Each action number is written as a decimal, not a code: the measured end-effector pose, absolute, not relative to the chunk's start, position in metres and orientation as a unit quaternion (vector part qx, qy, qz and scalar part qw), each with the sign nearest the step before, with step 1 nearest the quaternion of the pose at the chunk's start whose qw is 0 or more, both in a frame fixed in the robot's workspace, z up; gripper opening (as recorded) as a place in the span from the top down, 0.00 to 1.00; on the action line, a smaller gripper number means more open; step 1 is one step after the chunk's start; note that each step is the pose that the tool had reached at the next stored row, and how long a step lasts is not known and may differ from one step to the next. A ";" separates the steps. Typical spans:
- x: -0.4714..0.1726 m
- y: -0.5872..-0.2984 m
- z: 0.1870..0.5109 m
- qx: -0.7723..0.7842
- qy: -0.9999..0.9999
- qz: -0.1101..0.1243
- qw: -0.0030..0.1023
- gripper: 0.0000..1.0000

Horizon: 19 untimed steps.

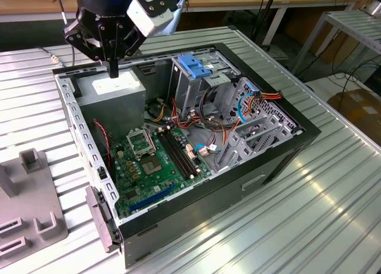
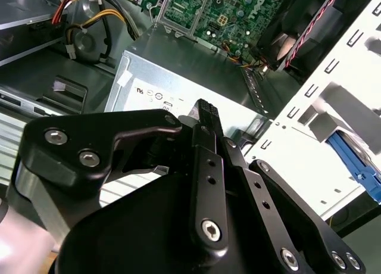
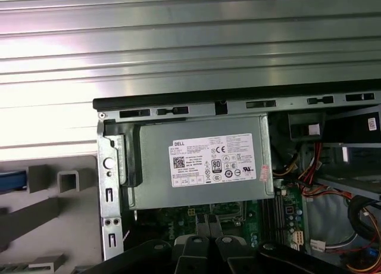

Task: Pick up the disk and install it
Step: 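Reach for the disk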

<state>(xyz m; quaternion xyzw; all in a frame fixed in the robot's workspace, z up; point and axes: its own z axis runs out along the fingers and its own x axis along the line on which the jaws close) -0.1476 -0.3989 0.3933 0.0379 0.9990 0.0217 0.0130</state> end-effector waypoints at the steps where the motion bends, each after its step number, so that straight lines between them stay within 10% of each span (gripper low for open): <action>1: -0.148 -0.399 0.393 0.038 0.999 0.022 0.013 0.90; 19: -0.156 -0.399 0.393 0.038 0.999 0.022 0.013 0.90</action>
